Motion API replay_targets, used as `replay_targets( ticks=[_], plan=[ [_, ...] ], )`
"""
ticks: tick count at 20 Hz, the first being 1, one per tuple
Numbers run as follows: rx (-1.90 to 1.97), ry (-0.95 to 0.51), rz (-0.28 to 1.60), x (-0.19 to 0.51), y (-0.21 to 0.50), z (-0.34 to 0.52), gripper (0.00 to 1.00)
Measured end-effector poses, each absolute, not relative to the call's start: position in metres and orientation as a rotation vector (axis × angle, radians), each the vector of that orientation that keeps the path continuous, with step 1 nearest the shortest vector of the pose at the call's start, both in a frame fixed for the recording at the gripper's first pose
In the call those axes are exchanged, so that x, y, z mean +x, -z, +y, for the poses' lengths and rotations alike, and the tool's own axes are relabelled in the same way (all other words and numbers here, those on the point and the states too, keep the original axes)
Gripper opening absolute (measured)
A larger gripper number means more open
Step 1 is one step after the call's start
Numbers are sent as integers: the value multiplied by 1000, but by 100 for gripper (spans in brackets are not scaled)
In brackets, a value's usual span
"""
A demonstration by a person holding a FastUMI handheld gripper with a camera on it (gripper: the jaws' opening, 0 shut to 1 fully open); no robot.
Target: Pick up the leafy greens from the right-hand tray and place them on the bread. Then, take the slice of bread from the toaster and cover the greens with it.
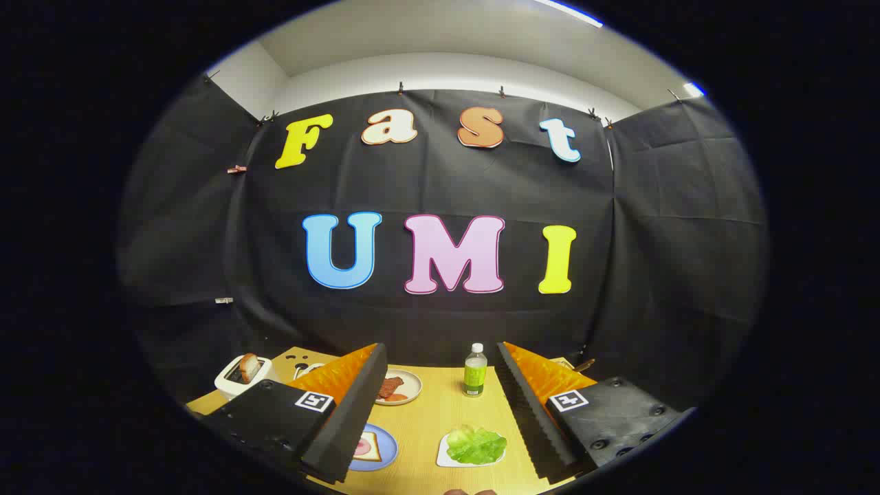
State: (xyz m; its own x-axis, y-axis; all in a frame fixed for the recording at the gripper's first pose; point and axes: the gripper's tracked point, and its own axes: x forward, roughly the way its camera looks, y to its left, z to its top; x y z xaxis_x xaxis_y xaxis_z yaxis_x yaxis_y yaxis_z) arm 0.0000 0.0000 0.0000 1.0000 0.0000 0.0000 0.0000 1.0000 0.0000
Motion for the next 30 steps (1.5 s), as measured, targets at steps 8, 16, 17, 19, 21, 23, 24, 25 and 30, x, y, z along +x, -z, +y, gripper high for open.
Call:
replay_targets(
  ticks=[8,16,17,19,21,23,24,25,30],
  plan=[
    [22,-11,56,-3,22,-6,98],
    [38,-10,120,14,47,-21,98],
    [37,-13,126,17,50,-21,98],
    [40,-21,140,24,58,-23,98],
    [49,-31,161,31,67,-23,98],
    [50,-39,178,38,75,-26,98],
    [48,-41,189,42,80,-28,98],
    [47,-46,201,46,88,-30,98],
    [45,-71,291,67,134,-41,98]
  ],
)
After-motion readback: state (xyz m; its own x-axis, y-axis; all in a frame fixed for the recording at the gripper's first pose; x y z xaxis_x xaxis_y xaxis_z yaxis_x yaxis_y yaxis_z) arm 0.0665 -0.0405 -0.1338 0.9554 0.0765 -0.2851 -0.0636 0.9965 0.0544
